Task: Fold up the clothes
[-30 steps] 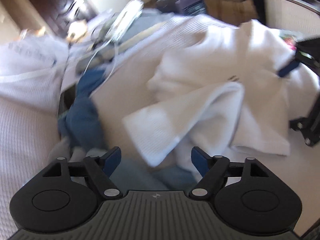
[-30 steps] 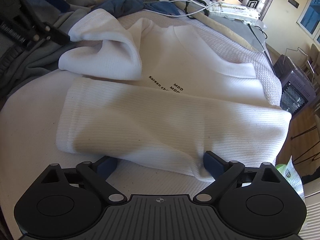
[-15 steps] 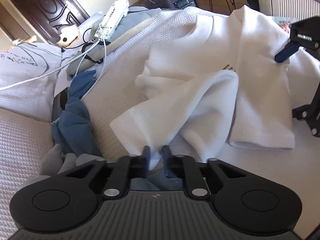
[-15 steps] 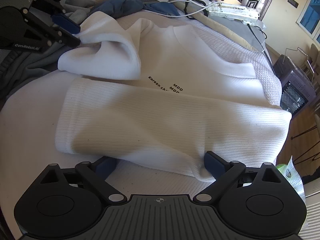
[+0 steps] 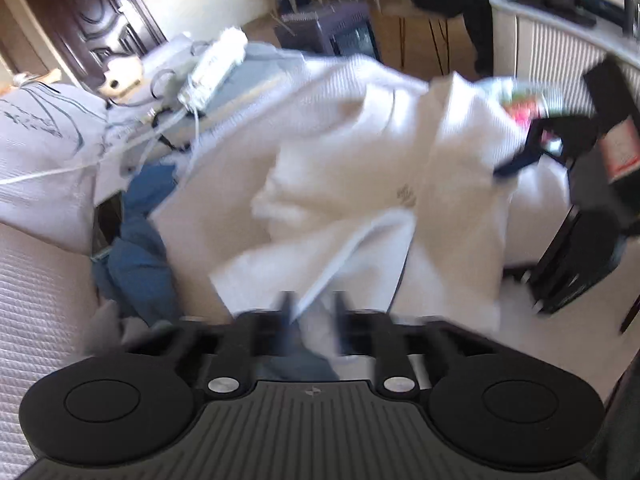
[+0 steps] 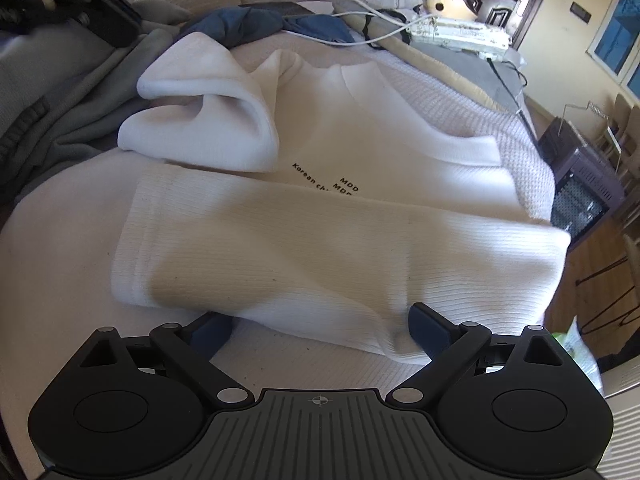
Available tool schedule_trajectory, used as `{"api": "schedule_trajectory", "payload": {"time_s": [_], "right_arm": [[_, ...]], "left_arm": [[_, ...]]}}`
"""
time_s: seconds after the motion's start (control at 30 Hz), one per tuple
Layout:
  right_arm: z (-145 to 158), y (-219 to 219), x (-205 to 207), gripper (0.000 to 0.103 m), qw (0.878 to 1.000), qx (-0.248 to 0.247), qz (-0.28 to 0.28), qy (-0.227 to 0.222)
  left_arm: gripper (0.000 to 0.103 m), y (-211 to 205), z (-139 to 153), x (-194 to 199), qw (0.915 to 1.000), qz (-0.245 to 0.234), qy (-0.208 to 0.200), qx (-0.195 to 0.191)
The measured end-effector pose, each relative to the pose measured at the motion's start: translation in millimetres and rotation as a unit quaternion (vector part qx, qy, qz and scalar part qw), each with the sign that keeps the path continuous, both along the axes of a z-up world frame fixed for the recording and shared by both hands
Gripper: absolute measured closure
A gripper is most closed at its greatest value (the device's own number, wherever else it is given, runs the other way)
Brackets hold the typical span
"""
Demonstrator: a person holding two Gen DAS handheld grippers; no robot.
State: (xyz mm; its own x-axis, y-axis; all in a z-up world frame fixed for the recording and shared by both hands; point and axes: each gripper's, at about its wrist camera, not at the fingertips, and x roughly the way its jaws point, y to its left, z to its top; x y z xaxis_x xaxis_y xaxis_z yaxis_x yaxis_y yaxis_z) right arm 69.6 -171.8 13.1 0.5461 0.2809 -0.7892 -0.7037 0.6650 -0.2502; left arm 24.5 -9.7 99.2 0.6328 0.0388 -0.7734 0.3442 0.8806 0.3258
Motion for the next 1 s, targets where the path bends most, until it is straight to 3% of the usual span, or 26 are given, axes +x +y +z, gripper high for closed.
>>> {"api": "schedule_trajectory", "payload": {"time_s": [0.33,0.4,0.47,0.73,0.83,1.0], "right_arm": [[-4,0,5,0.005,1.000,0.003,-0.008,0.018],[-6,-1,6,0.004,1.000,0.005,-0.009,0.018],[-7,-1,7,0.004,1.000,0.006,-0.009,0.018],[-9,-2,7,0.001,1.000,0.010,-0.008,0.014],[-8,-2,5,0.001,1.000,0.009,-0.008,0.011],[-2,-6,0,0.002,1.000,0.012,-0.003,-0.010]], "left_arm": [[0.066,7,-46,30,0.9982,0.006,0.018,0.057],[0.075,5,-52,32,0.9971,0.005,0.026,0.071],[0.097,4,-55,33,0.9968,0.003,0.037,0.071],[0.103,-16,-36,6,0.9980,-0.037,0.030,0.043],[0.103,-10,-20,7,0.9989,-0.009,0.044,0.009],[0.103,-7,27,-5,0.9916,0.010,0.064,-0.111]]}}
